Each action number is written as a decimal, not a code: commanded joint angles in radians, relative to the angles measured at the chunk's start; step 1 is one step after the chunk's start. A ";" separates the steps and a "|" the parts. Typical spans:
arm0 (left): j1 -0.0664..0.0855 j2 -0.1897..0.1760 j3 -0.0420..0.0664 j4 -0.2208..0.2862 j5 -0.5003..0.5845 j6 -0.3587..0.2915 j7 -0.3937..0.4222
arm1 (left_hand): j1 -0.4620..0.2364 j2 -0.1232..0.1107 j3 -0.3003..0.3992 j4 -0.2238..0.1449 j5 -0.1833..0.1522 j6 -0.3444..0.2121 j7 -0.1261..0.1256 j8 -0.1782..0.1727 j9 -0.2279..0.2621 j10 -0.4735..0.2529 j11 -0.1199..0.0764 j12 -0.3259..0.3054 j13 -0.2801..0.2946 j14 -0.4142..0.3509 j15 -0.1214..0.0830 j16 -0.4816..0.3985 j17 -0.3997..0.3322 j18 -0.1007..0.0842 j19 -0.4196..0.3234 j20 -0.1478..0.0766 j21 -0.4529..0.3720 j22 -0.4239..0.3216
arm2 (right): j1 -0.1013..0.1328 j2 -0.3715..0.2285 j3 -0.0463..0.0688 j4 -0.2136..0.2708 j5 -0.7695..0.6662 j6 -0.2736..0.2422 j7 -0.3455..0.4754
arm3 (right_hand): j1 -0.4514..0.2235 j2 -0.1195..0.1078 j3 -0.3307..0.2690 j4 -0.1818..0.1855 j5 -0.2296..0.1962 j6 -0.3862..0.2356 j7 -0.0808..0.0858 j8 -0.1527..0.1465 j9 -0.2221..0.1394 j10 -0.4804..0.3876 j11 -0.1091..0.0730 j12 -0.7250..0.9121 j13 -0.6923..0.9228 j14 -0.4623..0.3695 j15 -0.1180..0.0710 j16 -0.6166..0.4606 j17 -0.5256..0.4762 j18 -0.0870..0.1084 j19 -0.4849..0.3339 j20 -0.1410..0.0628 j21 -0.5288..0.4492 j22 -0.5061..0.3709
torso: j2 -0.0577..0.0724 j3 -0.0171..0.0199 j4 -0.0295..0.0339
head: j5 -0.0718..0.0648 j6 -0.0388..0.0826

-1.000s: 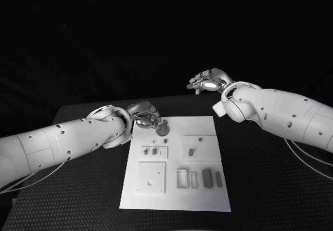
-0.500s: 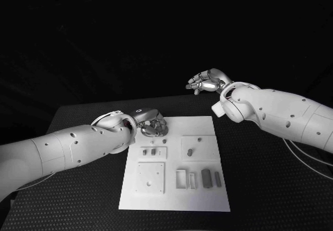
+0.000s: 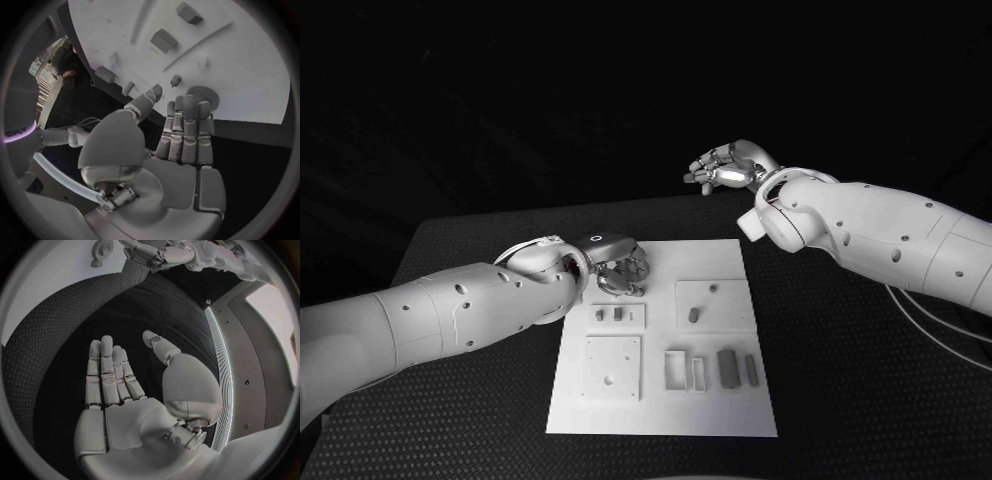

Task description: Assemble the parts on the task board

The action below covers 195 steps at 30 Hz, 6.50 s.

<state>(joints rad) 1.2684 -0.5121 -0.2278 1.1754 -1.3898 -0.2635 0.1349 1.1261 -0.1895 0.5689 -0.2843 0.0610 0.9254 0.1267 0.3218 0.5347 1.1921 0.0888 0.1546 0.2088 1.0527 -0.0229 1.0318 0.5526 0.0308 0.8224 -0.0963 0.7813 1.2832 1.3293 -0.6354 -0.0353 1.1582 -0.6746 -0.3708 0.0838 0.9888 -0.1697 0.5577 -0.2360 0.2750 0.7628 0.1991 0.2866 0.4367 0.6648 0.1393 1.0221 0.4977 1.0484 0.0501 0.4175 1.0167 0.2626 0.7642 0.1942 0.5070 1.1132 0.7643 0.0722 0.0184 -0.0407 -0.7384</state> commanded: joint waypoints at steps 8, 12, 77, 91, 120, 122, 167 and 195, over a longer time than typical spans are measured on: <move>-0.012 0.019 0.000 -0.020 -0.029 0.010 0.008 | 0.016 0.014 -0.006 0.002 0.002 0.002 0.001 -0.015 -0.010 0.017 -0.004 -0.030 -0.006 0.031 -0.003 0.064 0.033 0.027 0.038 -0.029 0.029 0.025 | 0.000 -0.002 0.000 0.008 -0.006 0.011 0.007 | 0.003 0.002 -0.003 0.003 0.005 -0.007 0.016 0.007 -0.002 -0.007 0.002 0.005 -0.002 0.002 0.005 -0.006 0.002 -0.001 -0.002 0.001 -0.004 0.002 | 0.001 -0.0001 -0.0006 | -0.003 0.000; -0.017 0.027 0.000 -0.032 -0.038 0.015 0.006 | 0.023 0.019 -0.001 0.004 0.003 0.006 0.002 -0.016 -0.012 0.020 -0.005 -0.038 -0.007 0.037 -0.005 0.086 0.043 0.031 0.047 -0.031 0.037 0.033 | 0.000 -0.003 0.000 0.011 -0.006 0.011 0.007 | 0.003 0.002 -0.004 0.004 0.005 -0.007 0.016 0.007 -0.002 -0.007 0.002 0.005 -0.002 0.002 0.005 -0.006 0.002 -0.001 -0.002 0.001 -0.004 0.002 | 0.001 -0.0003 -0.0004 | -0.006 -0.001; -0.058 0.084 0.001 -0.117 -0.078 0.039 -0.010 | 0.059 0.092 0.043 -0.004 0.015 0.076 -0.013 0.002 -0.016 0.109 -0.036 -0.046 0.015 0.089 -0.036 0.218 0.068 0.045 0.091 -0.054 0.100 0.045 | 0.000 -0.006 0.001 0.018 -0.007 0.010 0.007 | 0.003 0.003 -0.003 0.005 0.006 -0.007 0.016 0.009 -0.003 -0.007 0.002 0.008 -0.006 0.004 0.005 -0.009 0.006 -0.001 -0.001 0.001 -0.006 0.005 | -0.001 0.0000 0.0004 | -0.021 -0.010; -0.059 0.086 0.001 -0.116 -0.079 0.020 -0.013 | 0.068 0.115 0.067 0.000 0.018 0.111 -0.024 0.012 -0.014 0.140 -0.050 -0.042 0.024 0.118 -0.050 0.227 0.058 0.044 0.108 -0.066 0.105 0.041 | 0.000 -0.008 0.001 0.021 -0.007 0.010 0.008 | 0.002 0.003 -0.004 0.006 0.006 -0.007 0.016 0.009 -0.003 -0.008 0.002 0.009 -0.006 0.004 0.005 -0.010 0.006 -0.001 -0.001 0.001 -0.007 0.006 | -0.001 0.0001 0.0014 | -0.019 -0.011; -0.058 0.033 0.049 -0.050 0.030 -0.055 -0.008 | 0.047 0.121 0.100 0.005 0.019 0.131 -0.031 0.014 -0.013 0.165 -0.058 -0.045 0.030 0.147 -0.059 0.233 0.048 0.044 0.137 -0.078 0.114 0.040 | 0.000 -0.013 0.001 0.023 -0.007 0.008 0.008 | 0.002 0.003 -0.003 0.006 0.012 -0.007 0.016 0.010 -0.004 -0.008 0.002 0.011 -0.009 0.005 0.005 -0.012 0.008 -0.001 0.000 0.001 -0.008 0.007 | -0.001 -0.0010 0.0017 | -0.013 -0.003; -0.058 0.027 0.061 -0.043 0.031 -0.056 -0.009 | 0.047 0.120 0.100 0.004 0.020 0.132 -0.031 0.014 -0.013 0.165 -0.059 -0.046 0.031 0.148 -0.059 0.234 0.047 0.044 0.138 -0.079 0.115 0.040 | 0.000 -0.015 0.001 0.024 -0.007 0.008 0.008 | 0.002 0.003 -0.003 0.006 0.012 -0.007 0.016 0.010 -0.004 -0.008 0.002 0.011 -0.009 0.005 0.005 -0.012 0.008 -0.001 0.000 0.001 -0.008 0.007 | -0.001 -0.0013 0.0020 | -0.013 -0.003; -0.056 -0.113 0.085 0.026 0.033 0.035 -0.041 | 0.045 0.118 0.105 0.001 0.021 0.135 -0.032 0.014 -0.012 0.170 -0.060 -0.048 0.032 0.154 -0.061 0.237 0.045 0.044 0.142 -0.081 0.118 0.041 | 0.000 -0.029 0.001 0.028 -0.007 0.007 0.007 | 0.004 0.002 -0.003 0.006 0.014 -0.008 0.016 0.011 -0.005 -0.009 0.002 0.013 -0.012 0.006 0.005 -0.015 0.011 -0.001 0.001 0.001 -0.011 0.010 | -0.001 -0.0006 0.0006 | -0.009 -0.008; -0.056 -0.107 0.068 0.021 0.009 0.083 -0.052 | 0.044 0.118 0.107 0.001 0.021 0.135 -0.032 0.013 -0.012 0.171 -0.060 -0.050 0.033 0.155 -0.061 0.237 0.044 0.044 0.143 -0.082 0.119 0.042 | 0.000 -0.029 0.001 0.028 -0.007 0.006 0.007 | 0.004 0.003 -0.003 0.006 0.014 -0.008 0.016 0.012 -0.006 -0.009 0.002 0.014 -0.014 0.007 0.005 -0.017 0.013 -0.001 0.002 0.001 -0.012 0.011 | -0.001 -0.0003 0.0000 | -0.009 -0.011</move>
<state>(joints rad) 1.2119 -0.6222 -0.1604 1.1963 -1.3729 -0.1974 0.0835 1.1700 -0.0785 0.6696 -0.2859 0.0760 1.0488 0.0931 0.3282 0.5214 1.3540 0.0266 0.1079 0.2407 1.2027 -0.0797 1.2628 0.5984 0.0597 0.9597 -0.1369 0.8943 1.3080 1.3294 -0.6646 -0.0352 1.1846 -0.6753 -0.3712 0.0836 0.9888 -0.1697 0.5548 -0.2331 0.2827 0.7637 0.1982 0.2932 0.4319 0.6612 0.1429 1.0298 0.4844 1.0521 0.0535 0.4060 1.0276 0.2627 0.7642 0.1942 0.4993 1.1229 0.7633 0.0719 0.0185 -0.0496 -0.7500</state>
